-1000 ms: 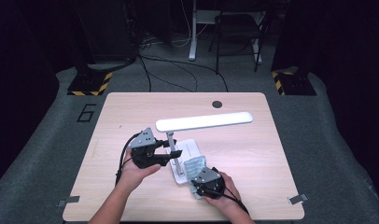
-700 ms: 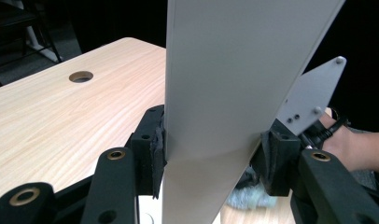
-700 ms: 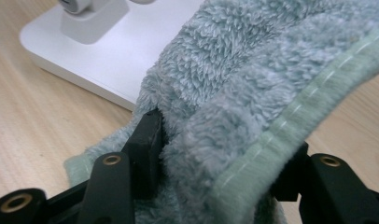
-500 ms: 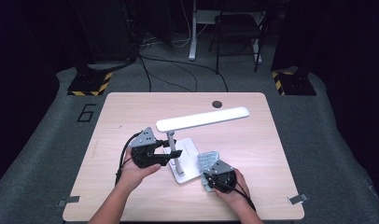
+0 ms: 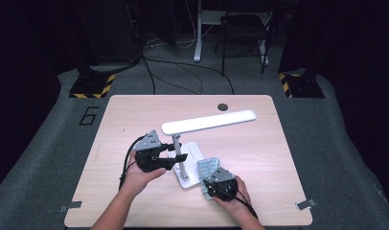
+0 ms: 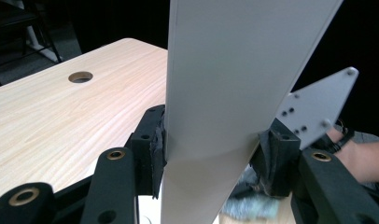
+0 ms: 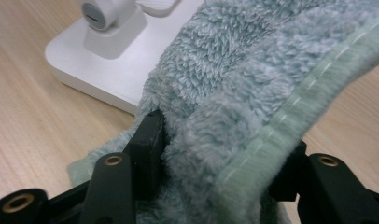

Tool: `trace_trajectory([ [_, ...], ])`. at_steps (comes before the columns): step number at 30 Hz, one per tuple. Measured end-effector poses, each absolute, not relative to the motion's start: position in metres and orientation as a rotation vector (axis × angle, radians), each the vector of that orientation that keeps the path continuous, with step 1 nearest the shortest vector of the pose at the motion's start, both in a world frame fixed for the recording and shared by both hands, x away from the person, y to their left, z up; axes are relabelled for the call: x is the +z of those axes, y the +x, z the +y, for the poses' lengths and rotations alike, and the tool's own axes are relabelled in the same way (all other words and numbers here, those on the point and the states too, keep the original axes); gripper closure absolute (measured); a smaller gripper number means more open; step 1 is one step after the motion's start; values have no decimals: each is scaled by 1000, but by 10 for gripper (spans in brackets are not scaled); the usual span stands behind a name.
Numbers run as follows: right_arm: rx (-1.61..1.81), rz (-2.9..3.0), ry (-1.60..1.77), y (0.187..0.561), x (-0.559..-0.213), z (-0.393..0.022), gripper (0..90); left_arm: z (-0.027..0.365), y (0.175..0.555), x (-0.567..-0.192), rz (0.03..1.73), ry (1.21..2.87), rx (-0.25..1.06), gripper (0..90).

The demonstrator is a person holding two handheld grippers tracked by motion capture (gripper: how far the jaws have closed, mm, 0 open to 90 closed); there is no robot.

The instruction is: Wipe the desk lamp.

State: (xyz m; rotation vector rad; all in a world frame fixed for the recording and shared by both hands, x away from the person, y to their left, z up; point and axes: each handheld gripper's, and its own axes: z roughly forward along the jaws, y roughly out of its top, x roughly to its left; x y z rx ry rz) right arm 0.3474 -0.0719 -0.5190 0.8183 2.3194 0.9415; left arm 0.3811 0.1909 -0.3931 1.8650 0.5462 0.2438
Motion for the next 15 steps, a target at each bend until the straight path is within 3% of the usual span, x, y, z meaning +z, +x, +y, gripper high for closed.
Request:
trace_trajectory([
  [15, 922, 2306, 849, 336, -517, -38, 316, 191, 381, -393, 547, 1864, 244, 508],
])
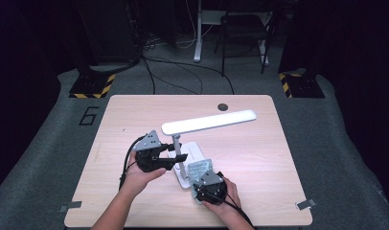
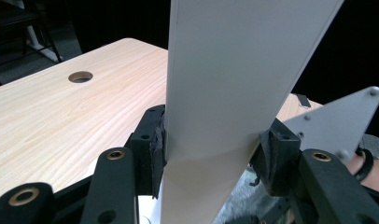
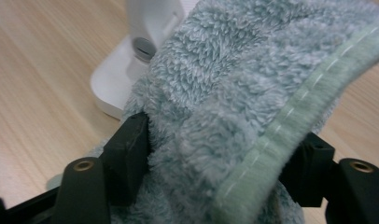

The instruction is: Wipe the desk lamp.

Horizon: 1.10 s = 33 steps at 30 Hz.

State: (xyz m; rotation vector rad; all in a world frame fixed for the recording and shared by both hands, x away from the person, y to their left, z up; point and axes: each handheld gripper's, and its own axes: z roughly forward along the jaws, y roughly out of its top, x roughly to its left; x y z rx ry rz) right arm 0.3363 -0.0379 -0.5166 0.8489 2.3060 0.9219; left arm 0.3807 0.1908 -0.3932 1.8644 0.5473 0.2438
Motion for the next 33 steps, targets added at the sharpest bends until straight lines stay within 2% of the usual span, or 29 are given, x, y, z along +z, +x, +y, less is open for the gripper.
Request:
trace_trajectory([
  [6, 937, 2304, 827, 335, -518, -25, 199, 191, 380, -393, 558, 1859, 239, 506],
  [9, 934, 2311, 837, 335, -519, -24, 183, 190, 380, -394, 559, 1859, 235, 506],
  [17, 955, 2350, 773, 340, -520, -30, 229, 191, 380, -393, 537, 1866, 234, 507],
  [25, 968, 2338, 717, 342, -520, -37, 348, 191, 382, -393, 529, 1867, 221, 504],
  [33, 960, 2372, 670, 345, -519, -46, 412, 192, 387, -394, 537, 1861, 191, 502],
])
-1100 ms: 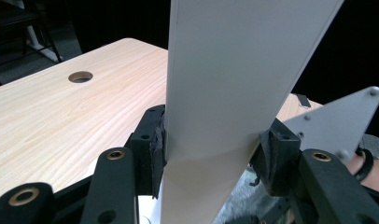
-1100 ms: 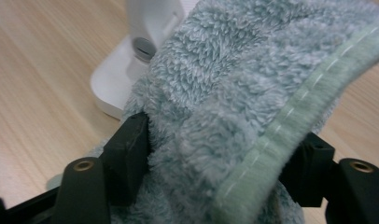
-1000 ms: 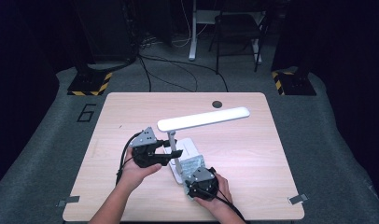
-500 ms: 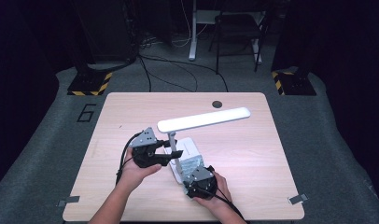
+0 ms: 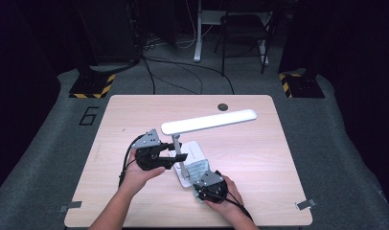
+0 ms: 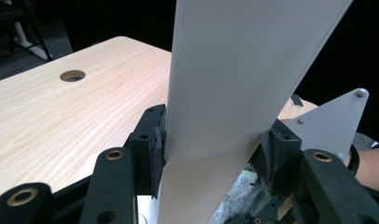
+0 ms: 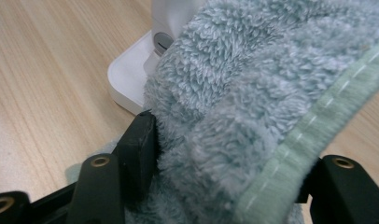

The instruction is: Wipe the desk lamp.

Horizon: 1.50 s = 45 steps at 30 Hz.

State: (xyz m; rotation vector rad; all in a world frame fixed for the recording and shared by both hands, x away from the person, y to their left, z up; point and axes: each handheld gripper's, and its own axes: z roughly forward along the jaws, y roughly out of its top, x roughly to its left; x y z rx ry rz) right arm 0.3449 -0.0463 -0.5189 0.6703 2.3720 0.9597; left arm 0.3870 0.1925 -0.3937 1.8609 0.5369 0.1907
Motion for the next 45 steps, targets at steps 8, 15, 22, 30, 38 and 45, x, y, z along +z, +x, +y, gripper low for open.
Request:
trace_trajectory([
  [8, 957, 2357, 718, 353, -519, -63, 421, 191, 390, -393, 530, 1869, 175, 499],
  [15, 963, 2345, 863, 366, -519, -86, 448, 191, 391, -393, 533, 1871, 174, 496],
  [22, 967, 2286, 967, 369, -520, -89, 454, 190, 389, -393, 552, 1863, 167, 494],
  [30, 1002, 2256, 1026, 375, -521, -96, 461, 191, 389, -393, 548, 1866, 169, 495],
  [38, 1002, 2314, 1051, 375, -516, -104, 546, 192, 387, -393, 523, 1878, 163, 496],
  [45, 1066, 2291, 1161, 376, -506, -120, 596, 194, 384, -394, 493, 1875, 151, 496],
])
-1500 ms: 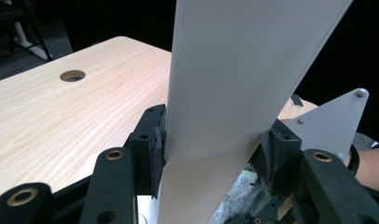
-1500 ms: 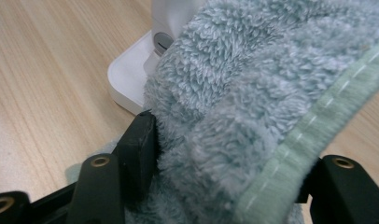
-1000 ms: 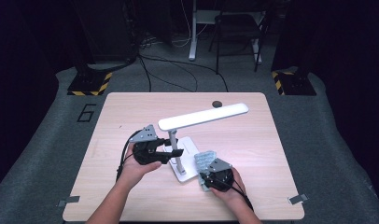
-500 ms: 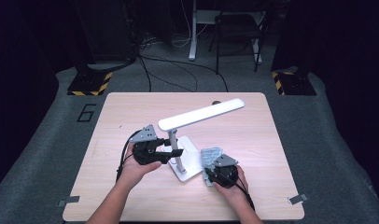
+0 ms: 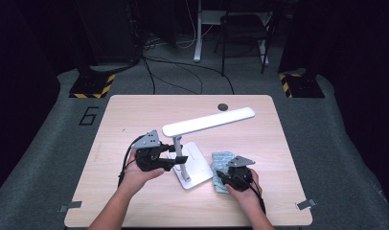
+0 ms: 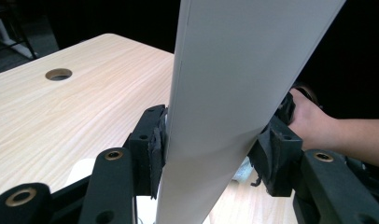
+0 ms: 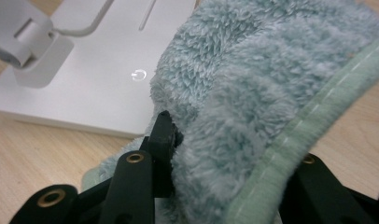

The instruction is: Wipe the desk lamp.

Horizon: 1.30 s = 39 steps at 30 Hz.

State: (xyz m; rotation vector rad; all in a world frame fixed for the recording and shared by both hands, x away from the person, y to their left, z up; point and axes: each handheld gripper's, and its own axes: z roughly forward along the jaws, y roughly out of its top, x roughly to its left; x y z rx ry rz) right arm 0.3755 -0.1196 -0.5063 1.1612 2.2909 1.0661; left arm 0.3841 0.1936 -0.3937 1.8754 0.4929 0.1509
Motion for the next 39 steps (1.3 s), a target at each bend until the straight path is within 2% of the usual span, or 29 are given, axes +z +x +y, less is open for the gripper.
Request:
trace_trajectory([
  [7, 1166, 2240, 1128, 368, -491, -117, 592, 191, 383, -393, 467, 1888, 127, 496],
  [19, 1214, 2328, 994, 353, -481, -79, 544, 187, 376, -393, 391, 1906, 79, 496],
  [20, 1144, 2368, 976, 356, -491, -74, 497, 187, 374, -393, 370, 1909, 63, 496],
  [21, 1144, 2368, 976, 356, -491, -74, 497, 187, 374, -393, 370, 1909, 63, 495],
  [22, 1083, 2386, 983, 361, -502, -72, 406, 188, 373, -393, 354, 1908, 48, 495],
  [26, 1143, 2367, 1025, 363, -501, -78, 335, 190, 374, -395, 345, 1895, 24, 492],
  [33, 1170, 2275, 1093, 363, -486, -91, 289, 189, 372, -395, 370, 1882, 39, 484],
  [39, 1194, 2154, 1328, 363, -484, -112, 288, 190, 368, -395, 393, 1881, 70, 463],
])
